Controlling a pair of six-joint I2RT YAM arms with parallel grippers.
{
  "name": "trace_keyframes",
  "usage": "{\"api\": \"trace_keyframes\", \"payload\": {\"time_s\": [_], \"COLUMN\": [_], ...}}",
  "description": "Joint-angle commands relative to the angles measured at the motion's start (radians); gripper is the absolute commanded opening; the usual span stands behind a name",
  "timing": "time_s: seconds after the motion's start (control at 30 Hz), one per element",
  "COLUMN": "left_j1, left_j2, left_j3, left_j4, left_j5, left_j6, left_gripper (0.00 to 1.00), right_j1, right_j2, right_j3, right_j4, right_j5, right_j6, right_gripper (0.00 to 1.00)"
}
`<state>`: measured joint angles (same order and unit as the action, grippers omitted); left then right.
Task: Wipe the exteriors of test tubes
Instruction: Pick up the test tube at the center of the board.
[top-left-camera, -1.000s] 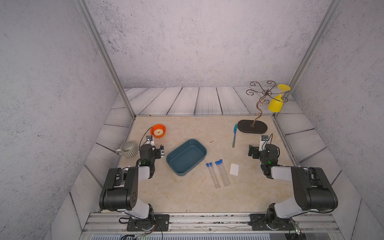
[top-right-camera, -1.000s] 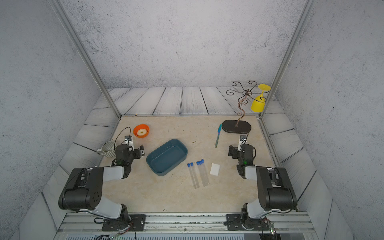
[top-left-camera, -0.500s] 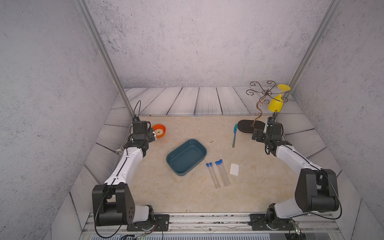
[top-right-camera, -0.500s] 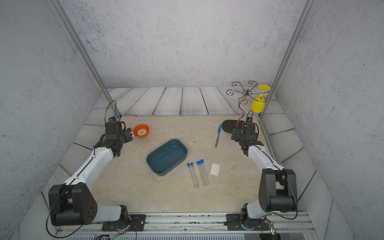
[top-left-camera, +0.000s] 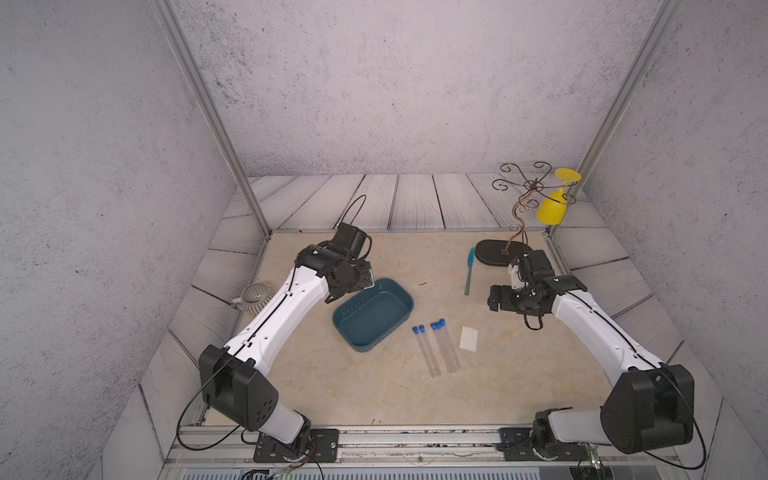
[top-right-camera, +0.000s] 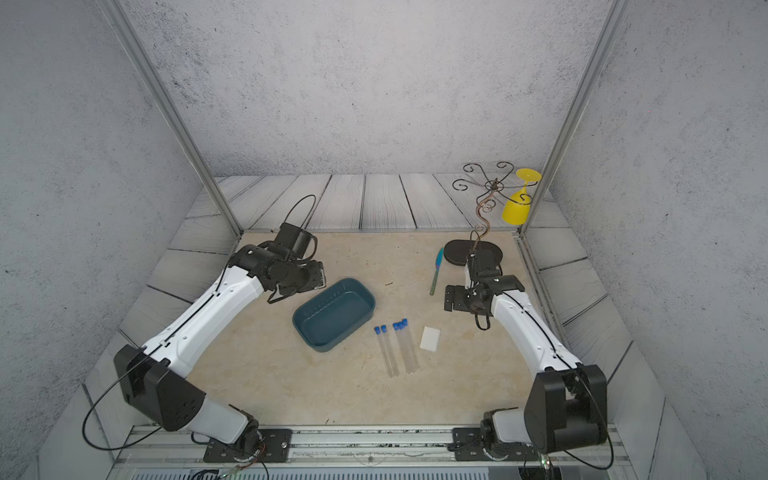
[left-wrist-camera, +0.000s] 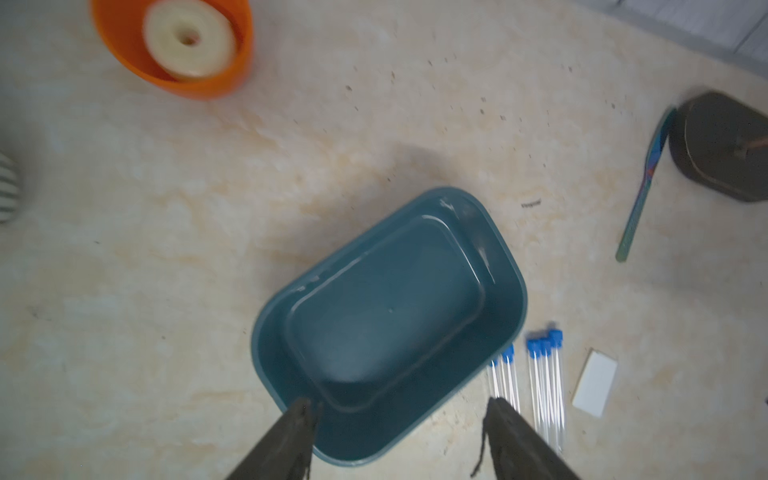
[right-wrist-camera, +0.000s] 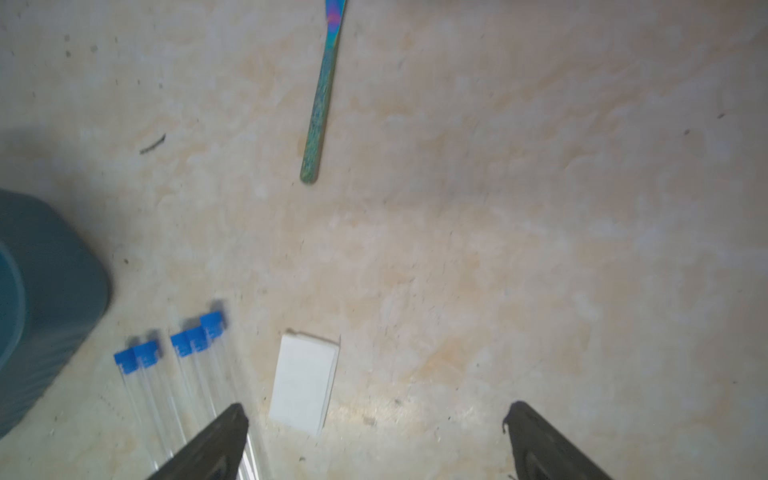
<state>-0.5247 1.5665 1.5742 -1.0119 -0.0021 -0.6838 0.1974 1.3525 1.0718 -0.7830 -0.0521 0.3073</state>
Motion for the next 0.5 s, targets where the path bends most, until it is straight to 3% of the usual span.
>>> {"api": "trace_keyframes", "payload": {"time_s": [0.0,0.2,0.47], "left_j1": [-0.089,-0.272,-0.393], "left_j2": [0.065,0.154,0.251], "left_j3": [0.073,0.08,0.067], "left_j4": [-0.166,-0.091,0.042], "left_j5": [0.105,0.167,0.197], "left_j6": [-0.101,-0.189,-0.26], "left_gripper": [0.61,0.6,0.61], "right_j1": [0.058,0.126,0.213], "right_j2": [-0.032,-0.02,-0.032], "right_j3": [-0.05,-0.123,-0.192], "right_j4": [-0.103,-0.055,0.014], "right_j5": [-0.034,-0.059,-0.06], "right_j6": [0.04,0.09,0.14], "right_gripper": [0.95,0.89,0.86]}}
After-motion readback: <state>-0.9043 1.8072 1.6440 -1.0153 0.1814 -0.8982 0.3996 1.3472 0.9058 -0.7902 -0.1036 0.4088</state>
